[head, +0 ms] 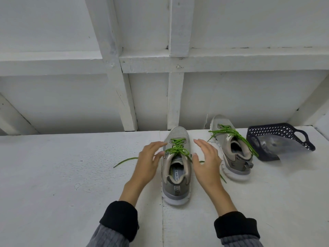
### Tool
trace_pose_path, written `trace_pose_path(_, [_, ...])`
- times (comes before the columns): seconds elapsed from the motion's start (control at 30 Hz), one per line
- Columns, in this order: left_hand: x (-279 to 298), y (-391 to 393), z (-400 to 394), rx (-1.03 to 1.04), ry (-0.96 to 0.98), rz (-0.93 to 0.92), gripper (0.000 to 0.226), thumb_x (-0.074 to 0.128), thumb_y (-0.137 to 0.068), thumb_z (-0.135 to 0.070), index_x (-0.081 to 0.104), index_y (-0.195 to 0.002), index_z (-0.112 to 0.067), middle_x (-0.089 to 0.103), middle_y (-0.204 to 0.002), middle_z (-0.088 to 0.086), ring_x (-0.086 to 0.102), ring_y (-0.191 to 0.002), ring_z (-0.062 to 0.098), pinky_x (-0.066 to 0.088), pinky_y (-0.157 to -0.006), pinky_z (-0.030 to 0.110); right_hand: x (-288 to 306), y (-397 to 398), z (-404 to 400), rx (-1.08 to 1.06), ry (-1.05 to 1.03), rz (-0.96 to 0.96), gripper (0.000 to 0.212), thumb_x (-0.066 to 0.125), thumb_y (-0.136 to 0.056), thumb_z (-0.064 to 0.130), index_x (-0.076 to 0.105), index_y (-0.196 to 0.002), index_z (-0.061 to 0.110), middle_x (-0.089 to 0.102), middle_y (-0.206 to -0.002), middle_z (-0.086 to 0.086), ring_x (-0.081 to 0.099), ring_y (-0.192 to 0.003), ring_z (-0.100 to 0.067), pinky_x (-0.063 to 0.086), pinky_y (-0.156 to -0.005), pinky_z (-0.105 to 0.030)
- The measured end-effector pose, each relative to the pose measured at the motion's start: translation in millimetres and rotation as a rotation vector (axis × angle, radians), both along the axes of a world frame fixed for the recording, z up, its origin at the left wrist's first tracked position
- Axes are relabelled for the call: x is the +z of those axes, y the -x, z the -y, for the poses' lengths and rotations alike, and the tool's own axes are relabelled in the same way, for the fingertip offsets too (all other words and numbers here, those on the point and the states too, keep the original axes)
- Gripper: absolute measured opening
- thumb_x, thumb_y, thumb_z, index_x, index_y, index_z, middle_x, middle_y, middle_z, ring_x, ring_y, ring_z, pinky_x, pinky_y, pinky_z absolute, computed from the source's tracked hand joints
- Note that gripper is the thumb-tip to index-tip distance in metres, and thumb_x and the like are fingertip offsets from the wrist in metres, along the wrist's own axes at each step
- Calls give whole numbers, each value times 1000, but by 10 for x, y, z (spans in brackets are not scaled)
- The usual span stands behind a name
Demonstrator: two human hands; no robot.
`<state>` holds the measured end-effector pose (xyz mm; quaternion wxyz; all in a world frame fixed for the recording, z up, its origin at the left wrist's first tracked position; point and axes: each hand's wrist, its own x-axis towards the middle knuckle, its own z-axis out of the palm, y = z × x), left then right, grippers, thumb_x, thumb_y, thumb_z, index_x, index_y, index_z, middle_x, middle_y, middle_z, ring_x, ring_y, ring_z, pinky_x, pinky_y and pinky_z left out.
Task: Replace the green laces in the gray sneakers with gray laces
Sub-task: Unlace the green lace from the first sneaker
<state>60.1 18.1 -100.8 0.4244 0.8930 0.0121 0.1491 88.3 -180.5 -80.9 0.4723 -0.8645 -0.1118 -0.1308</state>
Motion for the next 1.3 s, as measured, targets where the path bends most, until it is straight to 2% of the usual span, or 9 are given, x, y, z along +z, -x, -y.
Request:
trace_pose_path(0.13, [27,-103,140,-4,57,2,17,61,-97,-21,72,-107,-28,71,-106,-14,60,-103,7,44,-92,24,-90,-47,-11,68,106,-25,14,55,-95,20,66,-94,28,62,-96,19,53,-98,-13,41,-92,-47])
trace_pose_path(0.27, [131,-51,88,88,400,-61,13,63,-94,-15,75,-88,-14,74,-79,-6,68,-80,7,48,-76,16,-99,-37,43,165,-43,-100,14,58,-95,15,63,-91,27,63,-90,14,57,-91,-13,44,-79,-26])
trace_pose_path(0.43, [190,-6,83,202,1142,-84,26,44,-105,-21,58,-89,-6,76,-98,3,73,-94,18,53,-73,24,-104,-15,10,162,-112,-225,15,55,-95,11,59,-85,22,64,-93,7,57,-91,-12,41,-77,-12])
trace_pose_path(0.6, [152,-51,67,240,1696,24,28,37,-107,-20,48,-82,-12,54,-67,0,58,-56,9,60,-68,28,71,-58,-35,100,-1052,-580,25,30,-105,13,50,-91,7,70,-98,-10,67,-93,-21,49,-92,-31])
trace_pose_path(0.7, [123,-45,-9,388,1539,-7,23,37,-107,-20,45,-87,-14,33,-68,-2,34,-48,7,42,-47,18,138,-129,83,-76,-1180,-541,20,33,-105,13,46,-92,9,54,-65,-3,54,-55,-14,51,-74,-31])
trace_pose_path(0.83, [81,-4,-32,382,846,-124,11,45,-104,-20,57,-104,-19,50,-90,2,49,-74,11,48,-65,23,24,-173,222,-208,-442,-395,12,46,-100,18,53,-95,10,49,-72,-2,41,-60,-15,35,-55,-26])
trace_pose_path(0.97, [72,57,50,272,187,47,13,60,-97,-24,65,-108,-30,51,-119,-8,40,-114,9,26,-95,12,-113,-96,190,-171,80,-138,24,53,-95,10,62,-117,11,58,-118,-6,50,-114,-23,38,-96,-31])
trace_pose_path(1.17, [149,54,158,27,42,41,10,69,-87,-43,72,-96,-39,66,-95,-22,51,-100,-1,41,-94,37,46,-70,-71,219,97,-60,20,63,-92,19,71,-110,17,61,-107,6,52,-105,-10,39,-92,-21])
trace_pose_path(1.3, [147,23,179,-15,70,55,14,74,-85,-36,74,-100,-34,67,-97,-18,58,-100,3,48,-91,35,36,-78,-103,234,19,-43,12,67,-87,10,70,-93,20,62,-92,9,58,-86,1,44,-79,-11])
